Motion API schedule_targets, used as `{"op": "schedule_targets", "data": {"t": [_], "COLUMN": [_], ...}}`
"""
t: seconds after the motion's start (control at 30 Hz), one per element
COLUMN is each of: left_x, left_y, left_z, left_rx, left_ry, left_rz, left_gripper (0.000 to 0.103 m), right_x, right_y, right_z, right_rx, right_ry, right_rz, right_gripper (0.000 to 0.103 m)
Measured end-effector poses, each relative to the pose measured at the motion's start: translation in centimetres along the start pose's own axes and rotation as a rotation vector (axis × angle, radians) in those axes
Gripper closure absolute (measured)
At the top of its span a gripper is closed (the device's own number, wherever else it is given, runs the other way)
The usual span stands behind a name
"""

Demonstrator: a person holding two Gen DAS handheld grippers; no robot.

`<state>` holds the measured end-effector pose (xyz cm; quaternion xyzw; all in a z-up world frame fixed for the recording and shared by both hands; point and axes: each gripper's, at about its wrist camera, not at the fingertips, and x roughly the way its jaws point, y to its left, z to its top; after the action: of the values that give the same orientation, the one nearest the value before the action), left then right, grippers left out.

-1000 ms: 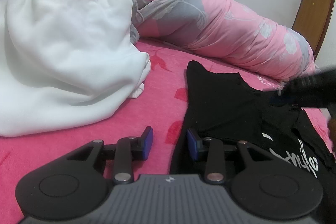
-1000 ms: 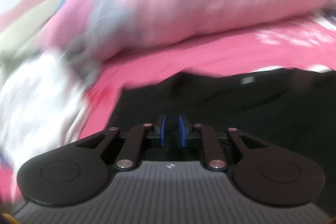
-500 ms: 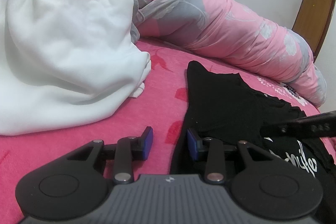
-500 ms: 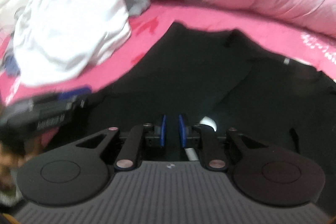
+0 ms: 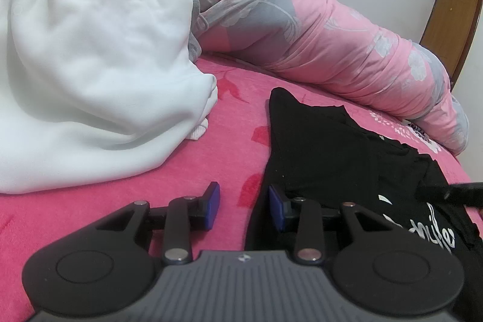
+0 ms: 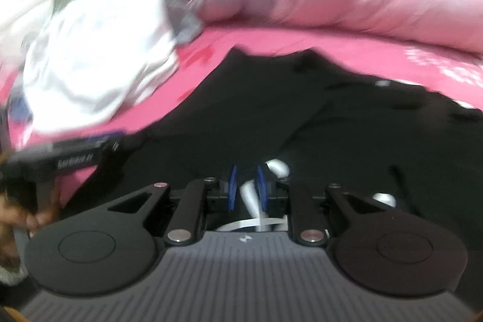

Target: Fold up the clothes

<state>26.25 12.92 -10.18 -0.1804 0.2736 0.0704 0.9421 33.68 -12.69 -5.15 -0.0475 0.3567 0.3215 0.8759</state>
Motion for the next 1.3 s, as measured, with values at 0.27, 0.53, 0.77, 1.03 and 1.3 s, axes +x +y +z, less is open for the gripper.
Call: {"op": "schedule_targets", "data": {"t": [0.27, 0.53, 0.77, 1.03, 1.3], "left_x": [0.0, 0.0, 0.1, 0.1, -0.3], "left_y": [0.0, 0.1, -0.1, 0.0, -0.6], "left_z": [0.0, -0.1, -0.2, -0.2, 0.0], "left_rx": [0.001, 0.002, 0.002, -0.002, 0.023], "left_ry": [0.000, 0.000, -0.001, -0.002, -0.021], "left_rz": [0.001, 0.004, 0.005, 0.000, -0.013], "left_gripper": [0.066, 0.066, 0.066, 0.063, 0.054], "right_x": [0.7, 4.7, 7.6, -2.1, -18.5], "right_y": [-6.8, -14.1, -20.3, -19.9, -13.5], "right_z": [2.5, 5.3, 7.5, 5.5, -3.8], "right_rx": [0.141, 0.305, 0.455, 0.561, 0.516], "right_ry": [-0.022, -0.013, -0.024, -0.163, -0.183], "right_rz": [-0.226, -0.343, -0.445, -0.475, -0.441], "right_gripper": [0.089, 0.089, 0.091, 0.089, 0.082]}}
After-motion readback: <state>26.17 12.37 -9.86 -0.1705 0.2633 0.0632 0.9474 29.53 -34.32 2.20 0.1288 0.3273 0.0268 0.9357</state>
